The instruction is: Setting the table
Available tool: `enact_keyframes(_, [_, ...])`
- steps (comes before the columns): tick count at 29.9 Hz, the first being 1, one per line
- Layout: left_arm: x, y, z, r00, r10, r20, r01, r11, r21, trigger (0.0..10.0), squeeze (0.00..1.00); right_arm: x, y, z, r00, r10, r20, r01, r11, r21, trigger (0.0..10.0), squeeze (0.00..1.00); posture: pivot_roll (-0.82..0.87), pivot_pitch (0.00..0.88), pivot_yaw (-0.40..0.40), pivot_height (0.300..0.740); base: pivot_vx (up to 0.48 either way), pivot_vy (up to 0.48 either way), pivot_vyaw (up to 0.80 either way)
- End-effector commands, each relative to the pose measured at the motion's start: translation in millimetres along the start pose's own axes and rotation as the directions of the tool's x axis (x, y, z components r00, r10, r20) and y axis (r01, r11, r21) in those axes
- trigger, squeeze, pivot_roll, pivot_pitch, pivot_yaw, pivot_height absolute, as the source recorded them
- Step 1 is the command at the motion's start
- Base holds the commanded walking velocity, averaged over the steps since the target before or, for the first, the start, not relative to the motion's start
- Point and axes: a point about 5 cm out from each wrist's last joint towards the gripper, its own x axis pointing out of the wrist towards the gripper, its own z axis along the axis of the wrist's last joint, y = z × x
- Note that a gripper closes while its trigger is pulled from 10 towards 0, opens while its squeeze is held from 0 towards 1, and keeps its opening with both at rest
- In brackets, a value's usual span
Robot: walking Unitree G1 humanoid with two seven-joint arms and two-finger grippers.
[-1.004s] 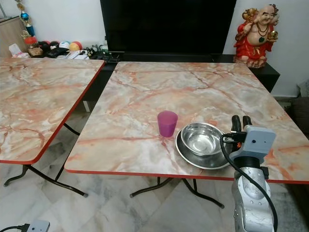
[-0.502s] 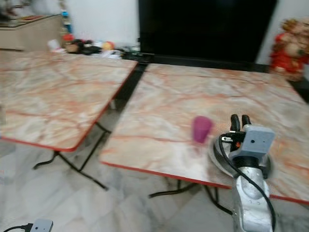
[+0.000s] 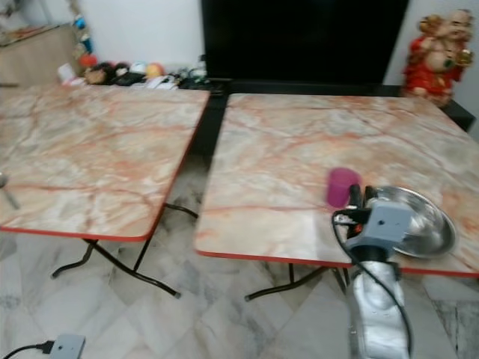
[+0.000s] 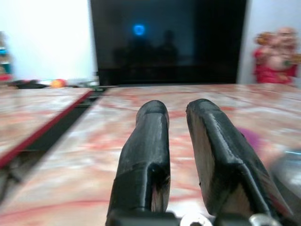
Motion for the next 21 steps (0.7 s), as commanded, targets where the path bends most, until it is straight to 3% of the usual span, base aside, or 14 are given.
enact_keyframes(1, [-0.7, -1.1, -3.5, 1.0, -0.002, -0.015, 0.002, 1.0, -0.015, 10.0, 0.0, 1.1, -7.4, 5.3, 1.0, -0.02, 0.021, 0.02, 1.0, -0.013, 10.0, 0.0, -0.06, 0.091, 0.023, 0.74, 0.0, 0.48, 0.0])
enact_keyframes(13, [-1.1, -0.5, -4.3, 1.0, -0.002, -0.017, 0.002, 1.0, -0.014, 10.0, 0.0, 0.4, -14.2, 6.2, 0.999, -0.039, 0.022, 0.04, 0.999, -0.03, 10.0, 0.0, -0.06, 0.105, 0.023, 0.74, 0.0, 0.48, 0.0])
enact_keyframes(21, [-1.7, -1.0, -6.0, 1.0, 0.0, -0.019, 0.0, 1.0, -0.019, 10.0, 0.0, 1.5, -10.1, 5.0, 0.999, -0.036, 0.017, 0.036, 0.999, -0.022, 10.0, 0.0, -0.05, 0.107, 0.019, 0.74, 0.0, 0.48, 0.0])
